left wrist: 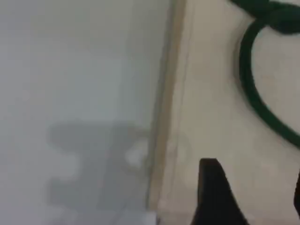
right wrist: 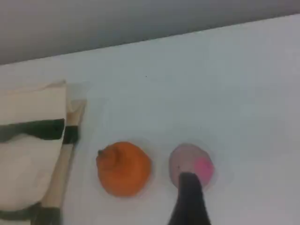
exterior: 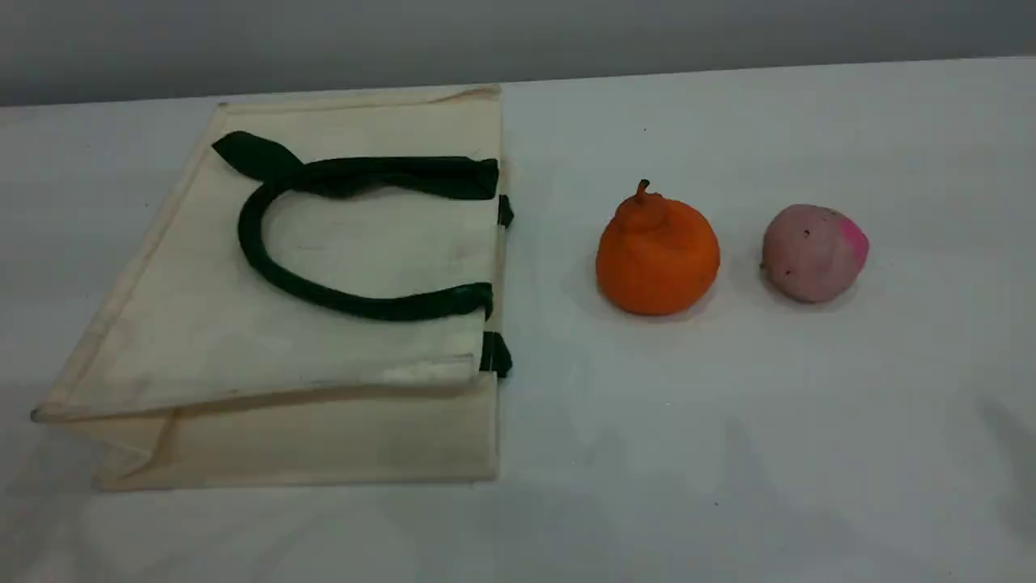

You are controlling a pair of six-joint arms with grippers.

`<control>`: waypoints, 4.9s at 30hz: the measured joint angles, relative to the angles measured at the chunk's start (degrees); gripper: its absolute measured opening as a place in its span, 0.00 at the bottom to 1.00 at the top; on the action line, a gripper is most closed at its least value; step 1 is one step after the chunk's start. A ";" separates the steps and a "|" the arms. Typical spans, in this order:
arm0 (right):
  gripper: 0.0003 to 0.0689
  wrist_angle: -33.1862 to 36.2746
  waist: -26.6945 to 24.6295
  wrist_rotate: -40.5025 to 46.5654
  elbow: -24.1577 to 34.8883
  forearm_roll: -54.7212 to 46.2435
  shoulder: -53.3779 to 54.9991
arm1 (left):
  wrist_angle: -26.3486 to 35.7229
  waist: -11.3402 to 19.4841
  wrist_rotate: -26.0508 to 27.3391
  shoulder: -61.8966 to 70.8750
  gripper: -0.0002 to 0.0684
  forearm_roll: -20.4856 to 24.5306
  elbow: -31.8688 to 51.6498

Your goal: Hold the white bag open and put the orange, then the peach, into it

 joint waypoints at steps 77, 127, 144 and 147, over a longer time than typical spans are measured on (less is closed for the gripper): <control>0.70 -4.92 0.05 -17.61 0.00 22.53 16.30 | 9.35 -6.28 19.38 30.60 0.11 -14.92 -32.13; 0.70 -9.48 23.75 -66.33 -22.20 61.69 61.70 | 36.67 -6.28 20.93 6.53 0.11 -16.49 -40.64; 0.70 -11.63 25.22 -67.17 -26.58 61.83 66.81 | 38.33 -6.28 20.11 6.53 0.11 -16.02 -42.95; 0.70 -11.70 25.22 -67.17 -27.64 61.83 68.10 | 38.33 -6.28 20.11 6.53 0.11 -15.97 -42.90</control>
